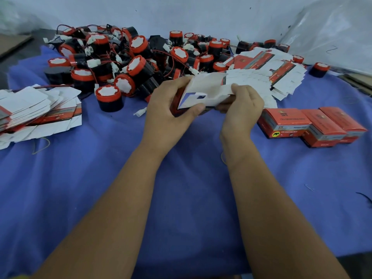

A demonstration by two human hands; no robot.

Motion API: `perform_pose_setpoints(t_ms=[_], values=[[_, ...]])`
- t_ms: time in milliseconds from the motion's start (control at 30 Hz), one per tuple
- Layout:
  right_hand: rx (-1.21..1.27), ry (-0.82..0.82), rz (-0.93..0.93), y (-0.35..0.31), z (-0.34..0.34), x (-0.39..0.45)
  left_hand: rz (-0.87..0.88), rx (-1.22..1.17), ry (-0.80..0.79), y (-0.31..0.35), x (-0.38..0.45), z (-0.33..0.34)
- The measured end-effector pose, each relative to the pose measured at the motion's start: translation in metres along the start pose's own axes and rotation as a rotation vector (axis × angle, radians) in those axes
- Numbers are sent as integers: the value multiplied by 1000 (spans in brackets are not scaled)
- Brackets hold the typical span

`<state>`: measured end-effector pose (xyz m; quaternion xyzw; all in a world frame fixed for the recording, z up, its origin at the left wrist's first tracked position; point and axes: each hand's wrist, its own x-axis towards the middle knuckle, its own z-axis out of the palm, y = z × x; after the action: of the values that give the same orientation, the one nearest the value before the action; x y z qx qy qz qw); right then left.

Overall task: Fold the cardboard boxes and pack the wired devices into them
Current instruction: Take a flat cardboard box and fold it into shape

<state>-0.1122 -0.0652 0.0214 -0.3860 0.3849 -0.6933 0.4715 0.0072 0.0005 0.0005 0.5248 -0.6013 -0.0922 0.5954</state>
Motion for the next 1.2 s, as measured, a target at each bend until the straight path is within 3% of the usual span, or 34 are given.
perform_pose_setpoints(t_ms=[133,300,433,567,700,867,1033,1200], values=[[-36,-267,-83,1,8,-10,-83,-254,77,5,0,-3],[19,-570,20,1,14,-19,-129,-350,121,2,2,-4],[-90,-552,30,3,13,-21,-174,-383,125,1,2,0],[-127,-547,24,4,14,-19,-256,-616,135,-2,4,0],[-256,-501,3,10,15,-17,-342,-596,156,-6,8,0],[-279,-514,51,11,18,-17,-496,-790,62,-7,8,1],[-320,-520,66,12,16,-14,-469,-579,110,-6,10,2],[-317,-500,70,13,16,-13,-421,-540,108,-2,8,3]])
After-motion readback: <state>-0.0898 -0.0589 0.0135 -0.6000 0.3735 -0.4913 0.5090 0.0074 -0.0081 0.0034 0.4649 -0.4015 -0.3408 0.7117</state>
